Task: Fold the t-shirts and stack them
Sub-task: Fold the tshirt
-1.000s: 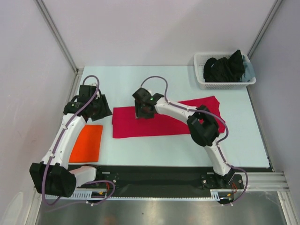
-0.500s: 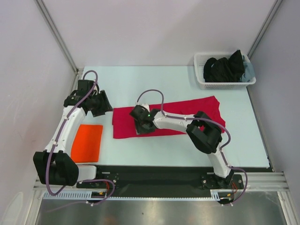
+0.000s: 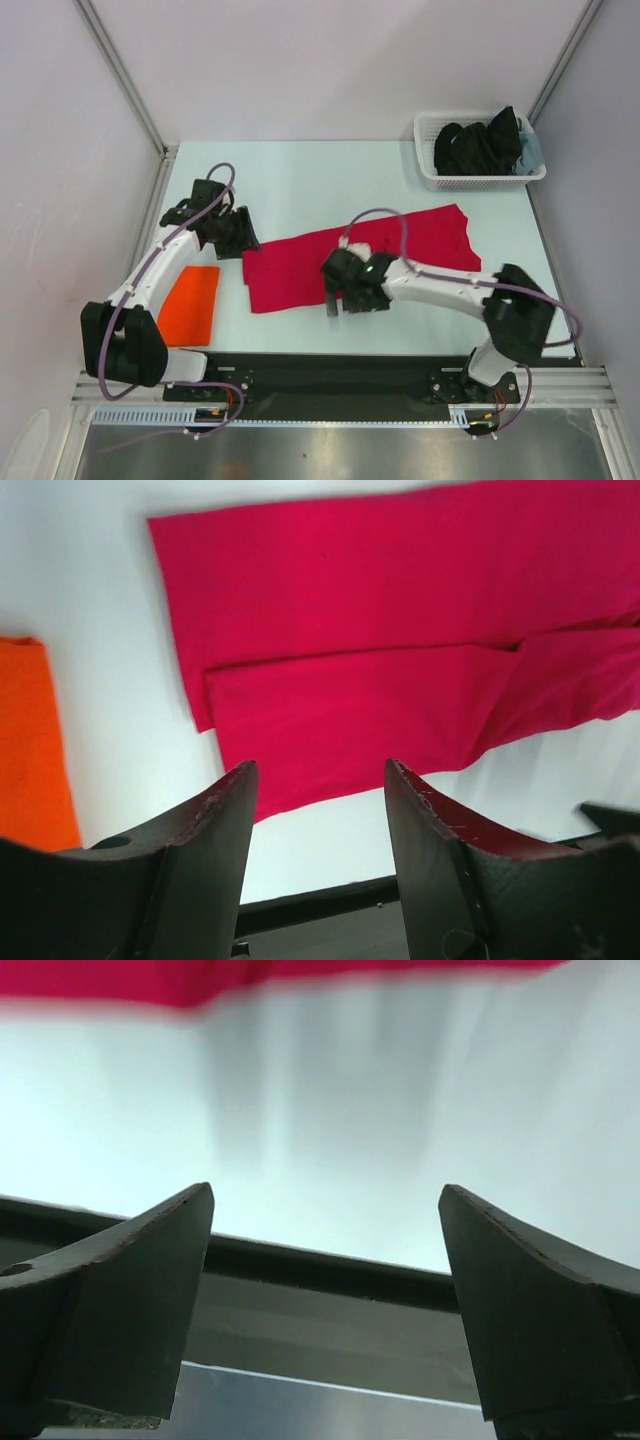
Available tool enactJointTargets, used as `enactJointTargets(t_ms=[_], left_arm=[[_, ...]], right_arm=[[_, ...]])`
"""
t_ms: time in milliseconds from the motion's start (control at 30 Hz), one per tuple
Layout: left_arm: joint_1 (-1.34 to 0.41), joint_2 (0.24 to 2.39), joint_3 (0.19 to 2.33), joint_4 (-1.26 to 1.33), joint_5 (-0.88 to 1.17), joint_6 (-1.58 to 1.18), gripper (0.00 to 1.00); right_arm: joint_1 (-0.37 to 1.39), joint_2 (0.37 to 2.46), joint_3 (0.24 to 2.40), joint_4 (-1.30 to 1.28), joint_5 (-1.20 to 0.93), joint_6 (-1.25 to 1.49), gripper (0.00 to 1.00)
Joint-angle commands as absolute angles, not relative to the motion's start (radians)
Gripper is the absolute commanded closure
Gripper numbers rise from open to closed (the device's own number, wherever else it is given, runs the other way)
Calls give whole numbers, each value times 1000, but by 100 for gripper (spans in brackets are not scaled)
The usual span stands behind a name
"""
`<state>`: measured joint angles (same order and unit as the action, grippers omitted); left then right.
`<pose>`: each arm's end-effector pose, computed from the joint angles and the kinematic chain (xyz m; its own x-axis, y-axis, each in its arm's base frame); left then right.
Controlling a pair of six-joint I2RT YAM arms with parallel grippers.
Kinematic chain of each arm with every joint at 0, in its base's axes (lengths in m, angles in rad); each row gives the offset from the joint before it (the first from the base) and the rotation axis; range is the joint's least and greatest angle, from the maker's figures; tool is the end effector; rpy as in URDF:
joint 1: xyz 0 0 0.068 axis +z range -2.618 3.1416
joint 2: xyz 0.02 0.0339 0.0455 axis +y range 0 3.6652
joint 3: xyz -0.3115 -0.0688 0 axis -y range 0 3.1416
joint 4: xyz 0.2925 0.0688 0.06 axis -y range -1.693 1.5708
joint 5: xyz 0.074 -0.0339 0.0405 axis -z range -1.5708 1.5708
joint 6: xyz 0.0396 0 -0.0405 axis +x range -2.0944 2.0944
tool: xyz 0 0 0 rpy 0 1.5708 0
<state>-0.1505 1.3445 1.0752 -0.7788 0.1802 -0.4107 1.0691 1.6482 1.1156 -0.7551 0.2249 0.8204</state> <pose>0.2999 -0.0527 0.2992 -0.8797 -0.2639 -0.3957 -0.1257 0.9314 -0.3417 0.1799 0.3096 0.2191 -0.9181 -0.1913 -0.3471 -0.2247 0.9727 0.0583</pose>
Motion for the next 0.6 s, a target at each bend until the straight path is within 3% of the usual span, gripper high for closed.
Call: enactJointTargets(t_ms=[0, 167, 267, 400, 567], left_arm=[[-186, 1382, 1101, -733, 209, -405, 40], [-253, 1489, 1189, -762, 201, -379, 40], [-291, 1531, 1200, -739, 192, -365, 30], [-296, 1667, 1298, -782, 154, -310, 23], [-290, 1902, 1572, -940, 8, -181, 19]], right_arm=[[864, 1491, 1109, -781, 220, 842, 0], [510, 1454, 1088, -713, 209, 853, 0], [369, 1514, 1118, -700, 230, 877, 0], [307, 1611, 1180, -706, 290, 876, 0], [278, 1695, 1224, -692, 292, 851, 0]])
